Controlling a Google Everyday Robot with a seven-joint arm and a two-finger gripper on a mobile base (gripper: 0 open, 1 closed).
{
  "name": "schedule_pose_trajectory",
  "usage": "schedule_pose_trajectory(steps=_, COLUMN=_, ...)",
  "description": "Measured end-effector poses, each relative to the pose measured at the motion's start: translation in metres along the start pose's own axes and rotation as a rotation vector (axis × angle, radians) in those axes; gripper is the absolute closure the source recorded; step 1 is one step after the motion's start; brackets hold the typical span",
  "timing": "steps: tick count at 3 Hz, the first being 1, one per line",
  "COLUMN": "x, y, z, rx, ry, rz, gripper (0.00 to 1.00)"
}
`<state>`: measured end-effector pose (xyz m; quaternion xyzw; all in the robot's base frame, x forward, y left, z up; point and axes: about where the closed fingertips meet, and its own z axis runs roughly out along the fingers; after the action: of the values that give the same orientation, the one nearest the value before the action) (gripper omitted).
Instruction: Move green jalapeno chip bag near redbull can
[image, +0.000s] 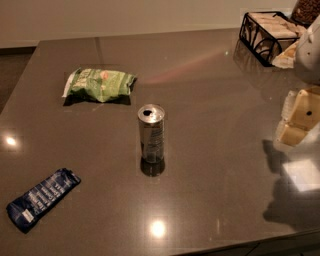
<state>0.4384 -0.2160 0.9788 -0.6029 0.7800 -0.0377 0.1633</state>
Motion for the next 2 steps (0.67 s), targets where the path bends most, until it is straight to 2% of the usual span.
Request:
schedule_pose_trajectory(steps=1, x=0.0, y=0.0, z=0.0, rx=0.0, ry=0.0, rz=0.0, gripper=0.0)
schedule_pose_trajectory(steps=2, x=-0.014, y=-0.023, z=0.007, rx=0.022, ry=-0.03, rz=0.007, gripper=0.0)
